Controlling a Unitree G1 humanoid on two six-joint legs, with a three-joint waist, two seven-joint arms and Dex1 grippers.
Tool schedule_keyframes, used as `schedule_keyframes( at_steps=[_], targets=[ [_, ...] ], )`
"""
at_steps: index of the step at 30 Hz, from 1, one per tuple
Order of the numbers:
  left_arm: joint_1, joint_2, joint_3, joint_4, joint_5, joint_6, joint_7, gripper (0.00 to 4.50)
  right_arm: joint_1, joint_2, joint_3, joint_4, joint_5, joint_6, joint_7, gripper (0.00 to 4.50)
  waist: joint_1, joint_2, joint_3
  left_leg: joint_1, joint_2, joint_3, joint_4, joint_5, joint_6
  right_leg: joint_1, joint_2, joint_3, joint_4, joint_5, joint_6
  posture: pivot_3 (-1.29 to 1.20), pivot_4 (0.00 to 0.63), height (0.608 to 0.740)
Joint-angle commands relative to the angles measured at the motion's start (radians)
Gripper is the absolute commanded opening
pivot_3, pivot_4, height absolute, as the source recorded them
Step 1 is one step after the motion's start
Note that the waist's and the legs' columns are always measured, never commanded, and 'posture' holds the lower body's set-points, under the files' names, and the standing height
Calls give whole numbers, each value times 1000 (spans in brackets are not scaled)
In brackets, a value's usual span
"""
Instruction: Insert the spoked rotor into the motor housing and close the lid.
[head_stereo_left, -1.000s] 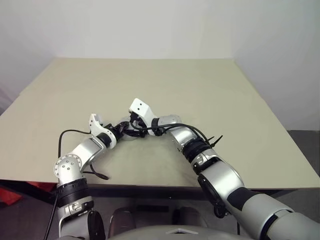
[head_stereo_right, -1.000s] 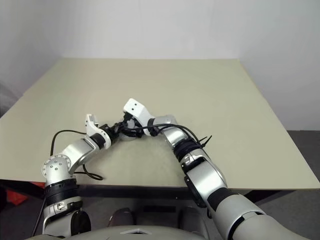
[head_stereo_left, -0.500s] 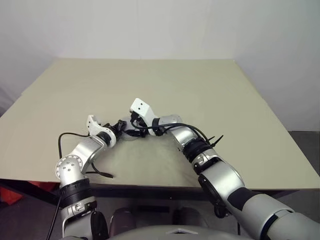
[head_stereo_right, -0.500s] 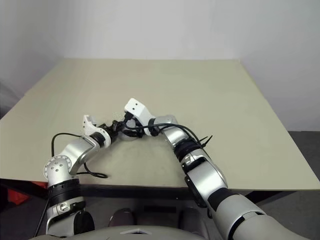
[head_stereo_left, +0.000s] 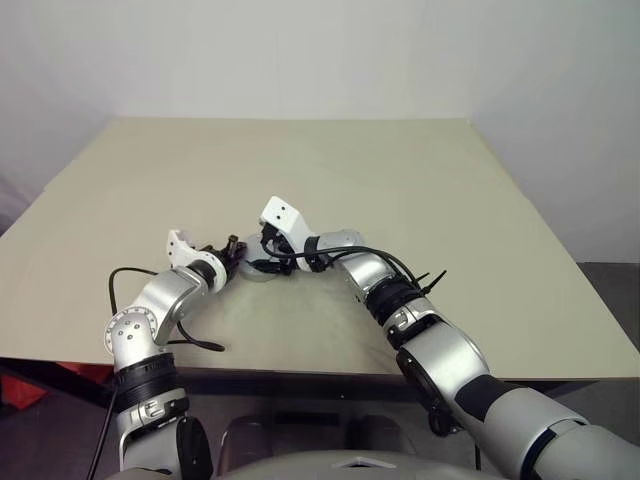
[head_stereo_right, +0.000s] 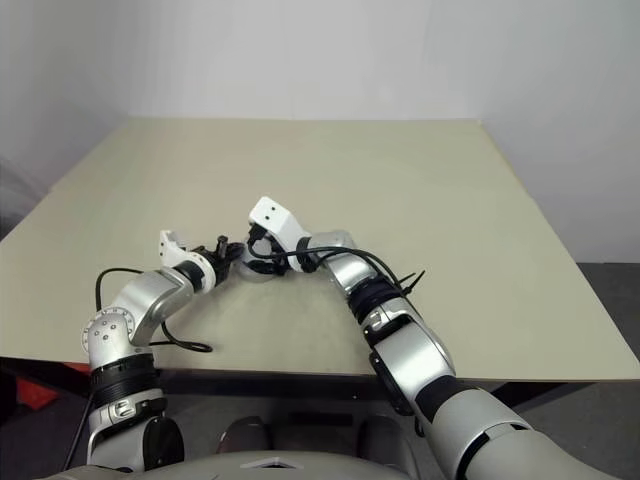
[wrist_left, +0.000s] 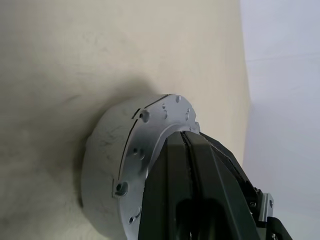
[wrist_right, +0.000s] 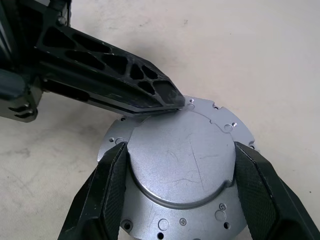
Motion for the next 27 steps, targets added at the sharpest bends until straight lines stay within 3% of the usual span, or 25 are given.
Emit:
schedule_keyframes(
  at_steps=[1,21,25,27],
  targets=[
    [46,18,-23,53,6,12,73,33,6,-21,-13,-7,-16,17,-36,3153,0,0,0,0,0,0,0,0,0,0,0,0,0,0,0,0,0,740],
    [57,78,-77,77,-26,-8,108,33,9,-23,-22,-30,14,11,2,3153,9,3,-5,0,-1,0,-3,0,0,0,0,0,-1,-1,2,0,0,740],
    [59,84,-81,77,-34,-10,106,0,14,-30,-4,-41,9,-3,23,4482,16,3,-5,1,-1,0,-3,0,0,0,0,0,-2,-1,2,0,0,740],
    [61,86,-84,75,-38,-11,106,0,18,-31,7,-47,-2,-12,17,4482,17,3,-5,1,-1,0,-3,0,0,0,0,0,-2,-1,2,0,0,740]
  ],
)
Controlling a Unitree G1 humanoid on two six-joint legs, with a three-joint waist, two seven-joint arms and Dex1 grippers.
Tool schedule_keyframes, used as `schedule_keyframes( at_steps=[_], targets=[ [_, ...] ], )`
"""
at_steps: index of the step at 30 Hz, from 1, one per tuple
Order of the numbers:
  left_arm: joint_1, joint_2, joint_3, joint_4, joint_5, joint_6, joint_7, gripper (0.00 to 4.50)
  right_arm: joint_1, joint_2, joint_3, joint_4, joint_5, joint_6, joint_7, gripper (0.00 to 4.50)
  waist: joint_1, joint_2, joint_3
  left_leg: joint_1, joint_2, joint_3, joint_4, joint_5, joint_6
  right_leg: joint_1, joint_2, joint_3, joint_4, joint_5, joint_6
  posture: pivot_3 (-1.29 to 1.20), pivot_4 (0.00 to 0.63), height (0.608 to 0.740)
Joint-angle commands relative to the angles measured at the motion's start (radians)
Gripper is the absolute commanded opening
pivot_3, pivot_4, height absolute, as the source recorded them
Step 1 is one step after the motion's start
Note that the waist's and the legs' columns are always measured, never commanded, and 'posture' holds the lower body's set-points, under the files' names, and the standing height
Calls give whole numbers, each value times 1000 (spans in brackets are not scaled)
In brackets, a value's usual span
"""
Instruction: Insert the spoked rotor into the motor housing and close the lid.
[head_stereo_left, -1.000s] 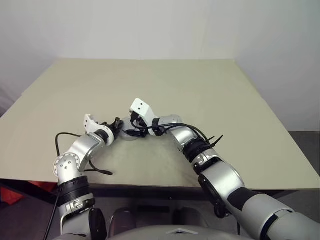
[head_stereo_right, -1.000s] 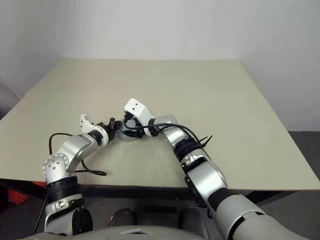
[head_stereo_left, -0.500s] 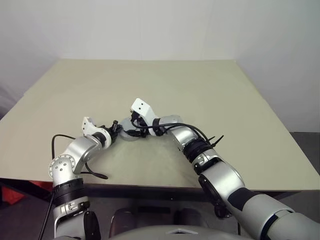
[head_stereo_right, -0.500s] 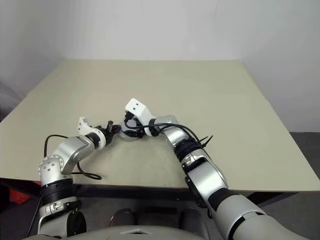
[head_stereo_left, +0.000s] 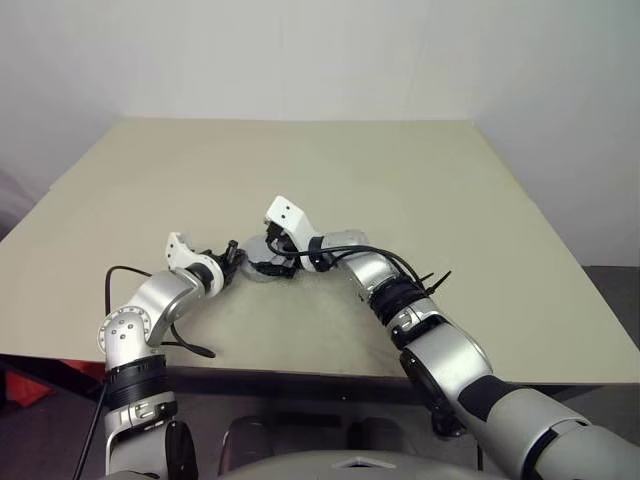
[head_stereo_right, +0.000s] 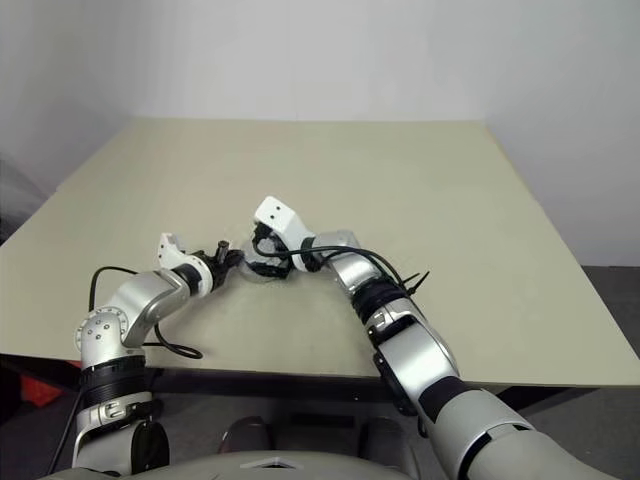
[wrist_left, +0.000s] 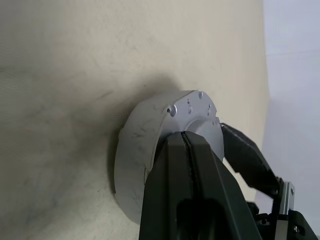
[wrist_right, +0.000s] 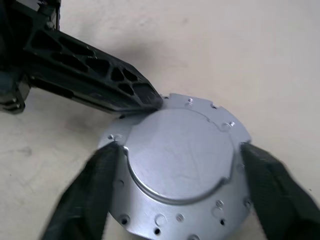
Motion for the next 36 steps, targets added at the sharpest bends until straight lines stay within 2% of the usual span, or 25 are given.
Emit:
schedule_keyframes(
  at_steps=[1,18,26,36],
  targets=[
    [38,11,-17,58,31,-1,48,0,7,-4,9,-28,-19,-18,-3,4482,0,0,0,0,0,0,0,0,0,0,0,0,0,0,0,0,0,740],
    [40,12,-44,46,-33,22,14,0,11,10,-64,-129,93,-6,86,4482,5,0,-1,-1,0,0,-2,0,0,-2,0,0,0,-1,2,0,0,740],
    [39,4,-75,-33,-121,27,-100,0,17,7,-57,-125,82,-16,80,4482,6,-1,0,-3,0,0,-2,0,1,-3,-1,0,0,-2,2,0,0,740],
    [56,17,-94,-24,-116,1,-104,0,11,-12,-98,-164,127,66,95,4482,19,-2,0,-7,-1,0,0,0,0,-5,-2,-1,-1,1,-2,0,0,740]
  ],
)
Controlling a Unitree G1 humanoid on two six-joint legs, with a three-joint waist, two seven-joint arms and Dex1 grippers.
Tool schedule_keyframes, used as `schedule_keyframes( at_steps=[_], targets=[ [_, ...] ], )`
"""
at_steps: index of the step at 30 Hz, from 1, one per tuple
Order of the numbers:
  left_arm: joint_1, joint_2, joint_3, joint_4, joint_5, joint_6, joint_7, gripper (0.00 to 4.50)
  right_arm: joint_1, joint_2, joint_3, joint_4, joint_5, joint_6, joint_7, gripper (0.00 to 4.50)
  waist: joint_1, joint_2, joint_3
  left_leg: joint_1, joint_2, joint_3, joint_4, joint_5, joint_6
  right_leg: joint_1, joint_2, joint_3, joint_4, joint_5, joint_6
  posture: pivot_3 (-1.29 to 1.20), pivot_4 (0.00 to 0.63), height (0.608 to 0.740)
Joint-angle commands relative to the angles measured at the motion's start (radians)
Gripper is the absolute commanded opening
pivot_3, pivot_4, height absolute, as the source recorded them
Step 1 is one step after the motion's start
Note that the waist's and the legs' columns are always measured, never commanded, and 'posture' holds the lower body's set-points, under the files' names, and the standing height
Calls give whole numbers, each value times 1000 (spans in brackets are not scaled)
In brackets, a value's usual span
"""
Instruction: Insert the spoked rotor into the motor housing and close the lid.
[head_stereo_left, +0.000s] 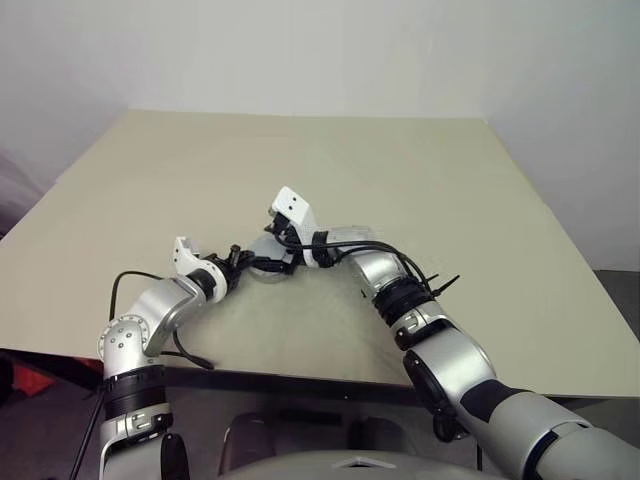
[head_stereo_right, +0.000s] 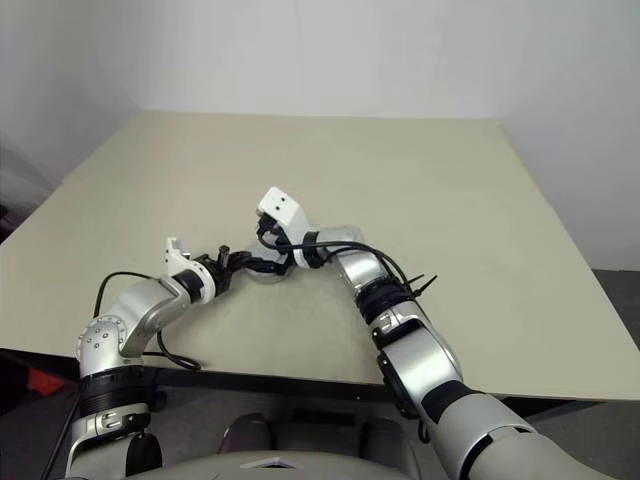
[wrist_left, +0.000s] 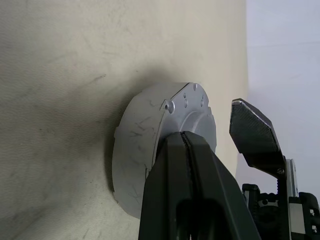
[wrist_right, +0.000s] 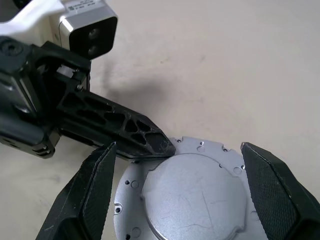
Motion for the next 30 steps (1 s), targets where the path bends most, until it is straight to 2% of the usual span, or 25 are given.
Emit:
schedule_keyframes(
  at_steps=[1,11,19,24,30],
  targets=[
    [10,1,-36,-11,-16,9,-10,0,-17,-14,-47,-75,52,48,13,4482,2,0,0,0,0,0,0,0,0,0,0,0,0,0,0,0,0,740],
    [24,-4,-52,-18,-15,-2,-17,0,-42,-106,-107,-178,131,285,57,4482,10,0,0,0,0,0,0,1,-2,2,0,0,1,0,0,0,0,740],
    [38,-6,-60,-23,-18,-16,-18,0,-105,-193,-191,-214,248,670,54,4482,11,-1,0,0,0,0,1,2,-3,2,0,0,1,0,1,0,0,740],
    [42,-5,-62,-24,-17,-24,-16,0,-135,-196,-234,-170,295,841,11,4482,12,-1,-1,0,0,0,2,2,-4,3,0,0,2,0,1,0,0,740],
    [46,0,-66,-28,-16,-34,-16,0,-128,-150,-263,-124,298,869,-86,4482,13,-1,-1,0,0,0,2,3,-5,3,0,0,3,0,1,0,0,740]
  ],
)
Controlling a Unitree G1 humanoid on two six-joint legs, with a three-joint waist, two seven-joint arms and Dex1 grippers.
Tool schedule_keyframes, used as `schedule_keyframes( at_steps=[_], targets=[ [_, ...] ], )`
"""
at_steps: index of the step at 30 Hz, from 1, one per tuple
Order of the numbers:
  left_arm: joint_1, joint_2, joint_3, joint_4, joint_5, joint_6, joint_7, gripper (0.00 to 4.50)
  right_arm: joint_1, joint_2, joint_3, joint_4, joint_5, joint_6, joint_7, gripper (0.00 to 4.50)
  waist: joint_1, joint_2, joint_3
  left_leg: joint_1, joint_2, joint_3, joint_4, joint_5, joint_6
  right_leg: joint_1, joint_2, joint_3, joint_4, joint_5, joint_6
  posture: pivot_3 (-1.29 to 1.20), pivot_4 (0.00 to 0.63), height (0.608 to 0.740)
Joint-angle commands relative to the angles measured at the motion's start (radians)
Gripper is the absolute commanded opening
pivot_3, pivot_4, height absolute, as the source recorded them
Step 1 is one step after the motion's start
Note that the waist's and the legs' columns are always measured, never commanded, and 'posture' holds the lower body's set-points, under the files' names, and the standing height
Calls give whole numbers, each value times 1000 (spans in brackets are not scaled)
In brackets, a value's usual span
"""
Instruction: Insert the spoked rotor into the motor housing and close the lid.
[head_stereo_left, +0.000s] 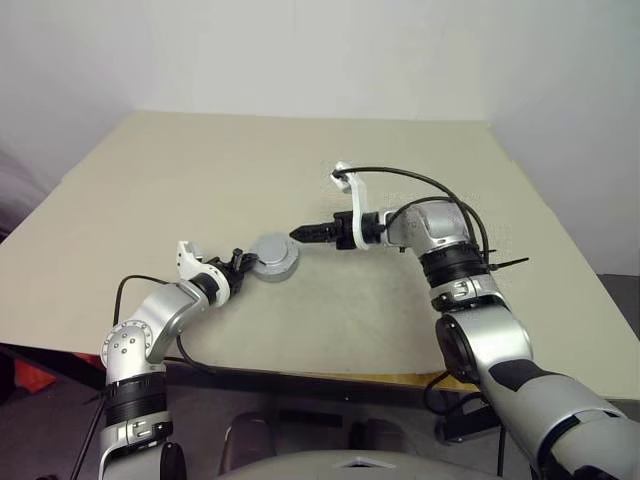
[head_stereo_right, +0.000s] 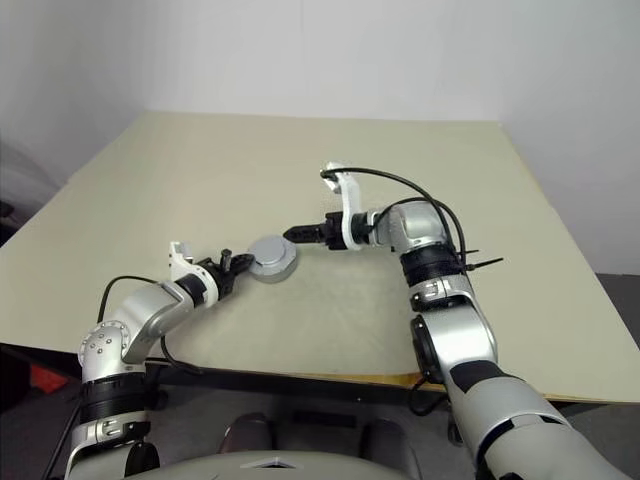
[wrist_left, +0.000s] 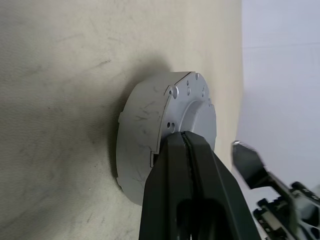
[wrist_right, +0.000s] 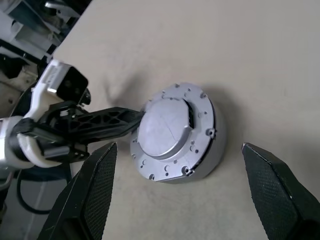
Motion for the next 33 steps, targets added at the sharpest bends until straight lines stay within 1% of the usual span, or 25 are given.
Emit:
schedule_keyframes(
  at_steps=[1,8,14,21,27,33],
  targets=[
    [10,2,-28,-11,0,3,6,0,-24,21,-26,5,20,-4,-52,4482,1,0,0,0,0,0,0,0,0,0,0,0,0,0,0,0,0,740],
    [12,12,-29,-13,-1,-1,7,0,-21,46,-22,-4,20,-36,-92,4482,0,0,0,0,0,0,0,0,0,0,0,0,0,0,1,0,0,740],
    [11,20,-33,-11,1,-3,4,0,-28,40,-39,66,9,-35,-151,4482,0,0,0,0,0,0,0,0,0,0,0,0,0,0,0,0,0,740],
    [12,33,-39,-8,6,1,0,0,-47,38,-86,159,46,47,-157,4482,-1,0,0,0,0,0,1,0,0,0,0,0,1,1,0,0,0,740],
    [17,36,-44,-9,11,1,-4,0,-45,57,-123,140,105,169,-151,4482,-1,0,0,0,0,0,1,0,0,0,0,0,1,1,-1,0,0,740],
    [22,40,-45,-19,12,-1,-4,0,-42,101,-164,151,121,161,-213,4482,-1,0,-1,0,0,0,2,0,0,0,0,0,2,1,-1,0,0,740]
  ],
)
